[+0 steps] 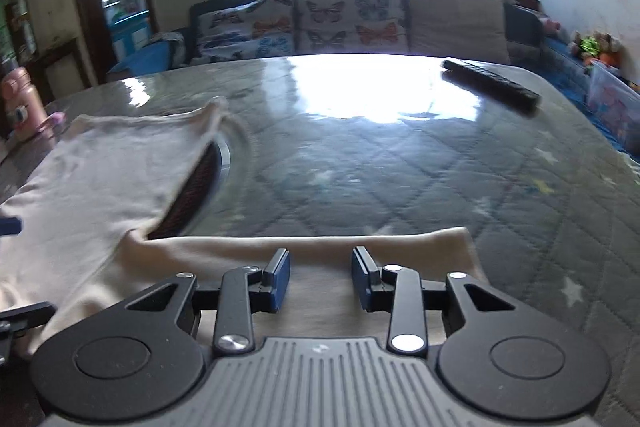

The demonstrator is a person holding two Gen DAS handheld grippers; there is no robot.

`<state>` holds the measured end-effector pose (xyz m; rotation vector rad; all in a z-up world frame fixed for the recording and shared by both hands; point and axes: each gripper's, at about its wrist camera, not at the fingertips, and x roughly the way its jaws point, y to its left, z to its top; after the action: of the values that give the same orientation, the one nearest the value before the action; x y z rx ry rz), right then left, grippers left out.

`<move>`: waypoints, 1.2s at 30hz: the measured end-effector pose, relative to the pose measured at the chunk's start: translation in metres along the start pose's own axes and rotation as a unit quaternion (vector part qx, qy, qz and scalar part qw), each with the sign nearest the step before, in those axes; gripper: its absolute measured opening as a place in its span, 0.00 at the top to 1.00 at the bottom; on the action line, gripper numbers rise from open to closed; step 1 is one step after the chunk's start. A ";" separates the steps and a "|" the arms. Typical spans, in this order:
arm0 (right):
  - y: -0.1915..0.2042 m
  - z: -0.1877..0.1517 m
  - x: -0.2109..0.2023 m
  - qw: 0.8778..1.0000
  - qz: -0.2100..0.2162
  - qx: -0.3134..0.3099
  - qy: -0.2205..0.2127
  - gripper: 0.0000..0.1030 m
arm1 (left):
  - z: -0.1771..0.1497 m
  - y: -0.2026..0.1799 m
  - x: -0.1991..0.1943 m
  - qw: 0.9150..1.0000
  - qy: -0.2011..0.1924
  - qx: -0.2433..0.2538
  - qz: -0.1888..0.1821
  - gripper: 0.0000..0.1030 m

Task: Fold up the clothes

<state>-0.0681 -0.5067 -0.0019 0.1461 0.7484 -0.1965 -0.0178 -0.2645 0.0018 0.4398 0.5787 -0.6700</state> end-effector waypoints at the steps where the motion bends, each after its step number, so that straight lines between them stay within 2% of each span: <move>1: -0.003 0.000 0.000 1.000 -0.005 0.004 0.001 0.67 | -0.001 0.001 -0.001 1.000 -0.001 -0.003 0.000 0.00; 5: -0.003 0.002 -0.003 1.000 -0.012 -0.002 0.005 0.66 | -0.005 0.011 -0.012 1.000 -0.005 -0.024 0.005 0.00; 8: 0.010 0.005 -0.010 1.000 0.000 -0.018 0.000 0.60 | -0.011 0.027 -0.024 0.999 -0.009 -0.045 0.021 0.00; 10: 0.026 0.008 -0.016 0.999 0.019 -0.035 -0.006 0.59 | -0.017 0.041 -0.033 0.997 -0.013 -0.059 0.041 0.00; 12: 0.044 0.013 -0.021 0.998 0.041 -0.055 -0.013 0.55 | -0.024 0.056 -0.043 0.995 -0.016 -0.073 0.067 0.00; 13: 0.054 0.015 -0.023 0.996 0.054 -0.067 -0.015 0.51 | -0.028 0.065 -0.047 0.993 -0.017 -0.081 0.083 0.00; 16: 0.091 0.019 -0.026 0.989 0.095 -0.107 -0.020 0.49 | -0.041 0.094 -0.057 0.986 -0.009 -0.105 0.126 0.02; 20: 0.139 0.021 -0.025 0.977 0.143 -0.157 -0.017 0.47 | -0.062 0.126 -0.061 0.979 0.014 -0.117 0.168 0.13; 22: 0.161 0.020 -0.022 0.971 0.159 -0.176 -0.013 0.47 | -0.071 0.137 -0.062 0.977 0.023 -0.123 0.172 0.21; 24: 0.177 0.018 -0.018 0.967 0.169 -0.190 -0.007 0.47 | -0.077 0.142 -0.064 0.978 0.021 -0.124 0.168 0.24; 27: 0.199 0.015 -0.014 0.961 0.183 -0.207 0.002 0.47 | -0.078 0.150 -0.072 0.978 0.012 -0.142 0.149 0.40; 29: 0.206 0.013 -0.012 0.959 0.188 -0.212 0.007 0.47 | -0.076 0.158 -0.083 0.977 -0.005 -0.178 0.115 0.39; 33: 0.215 0.005 -0.005 0.955 0.195 -0.221 0.022 0.47 | -0.074 0.160 -0.080 0.979 0.003 -0.152 0.137 0.45; 36: 0.216 0.000 0.001 0.954 0.196 -0.222 0.036 0.47 | -0.078 0.160 -0.069 0.980 0.020 -0.137 0.142 0.45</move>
<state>-0.0182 -0.2969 0.0109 -0.1282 0.8030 0.3585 0.0201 -0.0782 0.0168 0.2700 0.6217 -0.3034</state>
